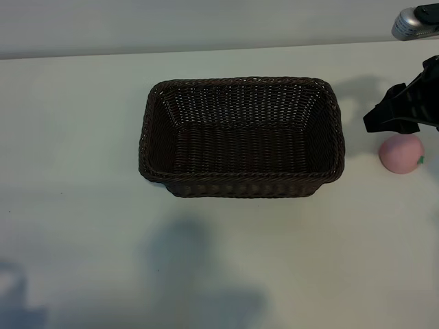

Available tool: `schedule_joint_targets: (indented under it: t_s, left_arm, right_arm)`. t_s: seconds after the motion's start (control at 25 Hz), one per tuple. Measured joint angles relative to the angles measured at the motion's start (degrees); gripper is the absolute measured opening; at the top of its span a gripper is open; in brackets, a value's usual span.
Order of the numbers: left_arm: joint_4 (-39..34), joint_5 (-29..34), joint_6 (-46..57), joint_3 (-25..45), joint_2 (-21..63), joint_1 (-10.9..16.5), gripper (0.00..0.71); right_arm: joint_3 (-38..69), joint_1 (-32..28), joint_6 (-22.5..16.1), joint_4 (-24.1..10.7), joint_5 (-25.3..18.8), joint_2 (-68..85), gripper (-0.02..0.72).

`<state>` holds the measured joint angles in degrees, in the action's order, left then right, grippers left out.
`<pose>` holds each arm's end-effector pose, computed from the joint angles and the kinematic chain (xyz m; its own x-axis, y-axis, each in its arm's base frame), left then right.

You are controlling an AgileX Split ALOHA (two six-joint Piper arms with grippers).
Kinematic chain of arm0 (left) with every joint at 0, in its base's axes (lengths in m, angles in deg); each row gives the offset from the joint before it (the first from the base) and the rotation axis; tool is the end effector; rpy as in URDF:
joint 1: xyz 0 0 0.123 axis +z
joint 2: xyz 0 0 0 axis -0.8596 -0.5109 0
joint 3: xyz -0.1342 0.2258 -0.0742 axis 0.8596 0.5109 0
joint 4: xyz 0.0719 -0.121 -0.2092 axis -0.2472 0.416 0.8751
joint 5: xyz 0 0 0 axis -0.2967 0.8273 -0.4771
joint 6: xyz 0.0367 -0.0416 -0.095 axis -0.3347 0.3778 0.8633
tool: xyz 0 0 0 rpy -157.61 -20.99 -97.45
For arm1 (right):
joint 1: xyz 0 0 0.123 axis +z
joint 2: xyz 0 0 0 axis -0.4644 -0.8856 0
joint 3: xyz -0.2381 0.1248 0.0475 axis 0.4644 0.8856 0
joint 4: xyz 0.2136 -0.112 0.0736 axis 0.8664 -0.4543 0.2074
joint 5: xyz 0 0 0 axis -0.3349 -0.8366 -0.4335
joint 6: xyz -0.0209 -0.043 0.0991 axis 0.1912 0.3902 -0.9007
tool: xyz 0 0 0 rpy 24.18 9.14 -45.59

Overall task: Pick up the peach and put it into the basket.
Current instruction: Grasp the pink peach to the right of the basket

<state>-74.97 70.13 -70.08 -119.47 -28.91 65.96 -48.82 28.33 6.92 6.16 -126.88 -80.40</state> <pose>0.0326 -0.0056 0.2648 -0.5717 -0.0057 -0.8204 -0.0121 0.9999 0.0015 0.2910 0.0475 0.2425 -0.8488 -0.1578 -0.5047 -0.3337 0.9003 0.2796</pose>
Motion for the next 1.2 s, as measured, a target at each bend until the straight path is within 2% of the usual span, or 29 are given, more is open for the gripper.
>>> schedule_joint_targets:
  t_s: [0.44,0.52,0.64,0.92,1.0,1.12,1.2]
  left_arm:
    - [-0.8,-2.0,0.0,0.8,0.6,-1.4,0.594]
    - [-0.8,-2.0,0.0,0.8,1.7,-2.5,0.594]
    - [-0.8,-2.0,0.0,0.8,4.3,-4.4,0.594]
    - [-0.9,-2.0,0.0,0.8,5.5,-9.0,0.594]
    - [-0.9,-1.9,0.0,0.8,5.5,-10.4,0.594]
    - [-0.9,-1.9,0.0,0.8,5.5,-12.5,0.594]
    - [-0.9,-1.9,0.0,0.8,5.5,-12.9,0.594]
  right_arm:
    - [0.0,0.0,-0.2,0.1,1.2,0.0,0.507]
    - [0.0,0.0,-1.5,-1.1,2.1,-0.4,0.507]
    - [0.0,0.0,-5.7,-7.3,3.8,-2.0,0.507]
    - [0.0,0.0,-21.3,-23.2,8.9,-8.1,0.53]
    - [0.0,0.0,-23.3,-25.4,10.2,-10.1,0.551]
    - [0.0,0.0,-24.0,-26.2,11.7,-13.1,0.57]
    - [0.0,0.0,-24.0,-26.3,13.1,-15.0,0.572]
